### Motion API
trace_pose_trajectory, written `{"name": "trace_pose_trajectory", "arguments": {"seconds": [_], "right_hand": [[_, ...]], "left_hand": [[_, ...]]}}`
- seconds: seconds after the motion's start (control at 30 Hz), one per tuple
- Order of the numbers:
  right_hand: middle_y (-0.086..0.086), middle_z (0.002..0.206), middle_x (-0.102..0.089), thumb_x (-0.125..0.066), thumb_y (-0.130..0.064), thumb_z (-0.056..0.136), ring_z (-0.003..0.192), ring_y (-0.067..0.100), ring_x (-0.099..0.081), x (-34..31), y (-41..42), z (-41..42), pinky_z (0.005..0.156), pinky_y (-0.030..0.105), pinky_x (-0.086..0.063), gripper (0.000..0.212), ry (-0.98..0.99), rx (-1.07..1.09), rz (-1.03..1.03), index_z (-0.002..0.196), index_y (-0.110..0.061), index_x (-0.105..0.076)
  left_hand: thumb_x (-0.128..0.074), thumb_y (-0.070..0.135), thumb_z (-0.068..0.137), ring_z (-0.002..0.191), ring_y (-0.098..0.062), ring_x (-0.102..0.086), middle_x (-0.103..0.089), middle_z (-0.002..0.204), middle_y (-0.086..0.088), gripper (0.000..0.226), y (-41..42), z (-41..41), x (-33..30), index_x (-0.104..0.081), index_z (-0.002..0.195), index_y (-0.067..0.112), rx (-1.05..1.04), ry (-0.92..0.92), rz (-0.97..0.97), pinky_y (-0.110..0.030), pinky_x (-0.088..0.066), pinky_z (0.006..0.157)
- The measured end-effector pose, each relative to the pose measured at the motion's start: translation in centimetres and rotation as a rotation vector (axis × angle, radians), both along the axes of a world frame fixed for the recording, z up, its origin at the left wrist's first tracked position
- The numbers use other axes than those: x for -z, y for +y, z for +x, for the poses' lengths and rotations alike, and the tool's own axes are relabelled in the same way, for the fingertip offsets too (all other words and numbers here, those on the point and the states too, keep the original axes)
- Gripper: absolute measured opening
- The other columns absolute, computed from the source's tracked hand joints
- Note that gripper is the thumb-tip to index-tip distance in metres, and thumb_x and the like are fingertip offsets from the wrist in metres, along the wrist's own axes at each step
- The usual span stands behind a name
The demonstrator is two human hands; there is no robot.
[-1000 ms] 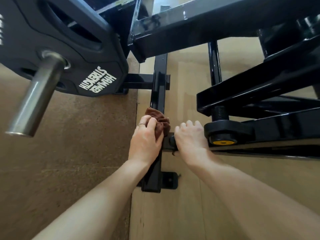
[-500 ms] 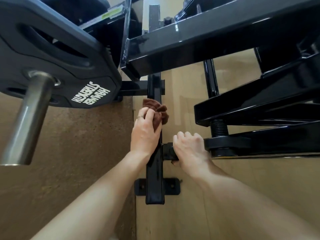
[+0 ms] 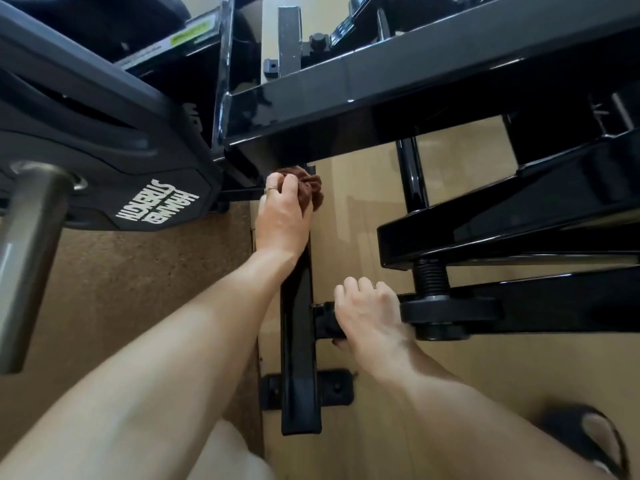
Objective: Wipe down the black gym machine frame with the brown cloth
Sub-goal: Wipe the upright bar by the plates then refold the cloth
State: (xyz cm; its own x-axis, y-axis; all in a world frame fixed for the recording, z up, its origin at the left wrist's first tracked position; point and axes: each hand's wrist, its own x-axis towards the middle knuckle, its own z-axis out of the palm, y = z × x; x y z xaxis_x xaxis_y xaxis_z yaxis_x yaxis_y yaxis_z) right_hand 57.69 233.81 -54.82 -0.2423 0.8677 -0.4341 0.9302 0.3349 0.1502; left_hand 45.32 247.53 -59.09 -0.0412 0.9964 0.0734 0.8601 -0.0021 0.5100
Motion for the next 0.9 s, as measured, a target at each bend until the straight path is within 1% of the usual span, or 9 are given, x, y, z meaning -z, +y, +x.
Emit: {"name": "trace_pose_trajectory", "arguments": {"seconds": [0.07, 0.17, 0.37, 0.47, 0.63, 0.7, 0.77, 0.83, 0.9], "right_hand": [[0.009, 0.113, -0.054, -0.068, -0.021, 0.096, 0.106, 0.025, -0.057, 0.3, 0.1, 0.0, 0.079, 0.033, -0.039, 0.029, -0.006, -0.001, -0.001, 0.117, -0.009, -0.051], [0.007, 0.111, -0.055, -0.074, -0.032, 0.091, 0.104, 0.025, -0.058, 0.4, -0.1, -0.2, 0.083, 0.036, -0.045, 0.037, -0.012, 0.01, 0.006, 0.114, -0.012, -0.052], [0.006, 0.107, -0.055, -0.085, -0.05, 0.078, 0.101, 0.024, -0.058, 0.8, -0.2, -0.2, 0.082, 0.037, -0.045, 0.058, 0.004, 0.023, -0.019, 0.112, -0.015, -0.052], [0.006, 0.106, -0.055, -0.082, -0.049, 0.081, 0.1, 0.024, -0.057, 1.0, -0.3, -0.2, 0.081, 0.035, -0.043, 0.054, 0.011, 0.041, -0.011, 0.112, -0.015, -0.053], [0.005, 0.101, -0.057, -0.079, -0.042, 0.086, 0.095, 0.021, -0.059, 1.2, -0.2, -0.4, 0.071, 0.033, -0.034, 0.041, 0.075, 0.054, 0.027, 0.107, -0.014, -0.056], [0.004, 0.077, -0.059, -0.093, -0.034, 0.058, 0.071, 0.019, -0.06, 1.4, -0.3, -0.5, 0.059, 0.03, -0.037, 0.042, 0.058, 0.065, 0.023, 0.08, -0.015, -0.061], [0.006, 0.057, -0.05, -0.098, -0.029, 0.028, 0.051, 0.021, -0.052, 2.1, -0.2, -0.5, 0.05, 0.029, -0.034, 0.056, 0.121, 0.108, 0.074, 0.056, -0.013, -0.052], [0.008, 0.054, -0.047, -0.101, -0.032, 0.021, 0.048, 0.023, -0.049, 3.2, -0.3, -0.7, 0.049, 0.03, -0.032, 0.062, 0.12, 0.118, 0.099, 0.053, -0.011, -0.053], [0.011, 0.053, -0.045, -0.1, -0.023, 0.018, 0.046, 0.026, -0.047, 3.4, -0.3, -0.7, 0.046, 0.031, -0.034, 0.06, 0.174, 0.13, 0.113, 0.052, -0.007, -0.053]], "left_hand": [[-0.06, 0.034, 0.1, 0.121, -0.032, -0.055, -0.045, 0.143, -0.011, 0.039, 1.2, 0.0, 0.1, -0.052, 0.134, 0.016, 0.013, 0.0, 0.008, -0.046, -0.053, 0.099], [-0.06, 0.033, 0.099, 0.12, -0.032, -0.056, -0.044, 0.143, -0.009, 0.038, -0.3, -0.4, 0.1, -0.049, 0.133, 0.018, 0.002, -0.016, 0.008, -0.049, -0.055, 0.097], [-0.062, 0.029, 0.096, 0.123, -0.029, -0.053, -0.041, 0.148, 0.0, 0.027, -11.4, -1.2, -1.0, -0.052, 0.119, 0.021, 0.028, -0.046, -0.057, -0.05, -0.057, 0.089], [-0.064, 0.028, 0.096, 0.126, -0.029, -0.052, -0.043, 0.149, -0.001, 0.027, -12.4, -1.0, -0.9, -0.053, 0.12, 0.02, 0.009, -0.022, -0.066, -0.047, -0.058, 0.089], [-0.065, 0.026, 0.096, 0.118, -0.032, -0.055, -0.047, 0.144, -0.008, 0.03, -7.3, -0.3, -0.2, -0.055, 0.121, 0.013, 0.023, 0.058, -0.03, -0.049, -0.059, 0.085], [-0.065, 0.028, 0.097, 0.117, -0.032, -0.055, -0.048, 0.142, -0.009, 0.033, -4.2, 0.0, -0.2, -0.054, 0.124, 0.014, 0.008, 0.072, -0.005, -0.048, -0.058, 0.087], [-0.063, 0.03, 0.099, 0.117, -0.032, -0.056, -0.051, 0.137, -0.009, 0.033, -1.1, 0.5, -0.7, -0.054, 0.127, 0.015, 0.001, 0.082, 0.009, -0.046, -0.057, 0.089], [-0.059, 0.032, 0.102, 0.11, -0.028, -0.059, -0.06, 0.118, -0.009, 0.028, 1.6, 0.8, -0.9, -0.061, 0.123, 0.014, -0.005, 0.07, 0.018, -0.043, -0.056, 0.089], [-0.054, 0.034, 0.105, 0.096, -0.027, -0.066, -0.068, 0.101, -0.007, 0.028, 3.7, 0.9, -1.1, -0.067, 0.113, 0.01, -0.014, 0.098, 0.008, -0.044, -0.058, 0.086]]}}
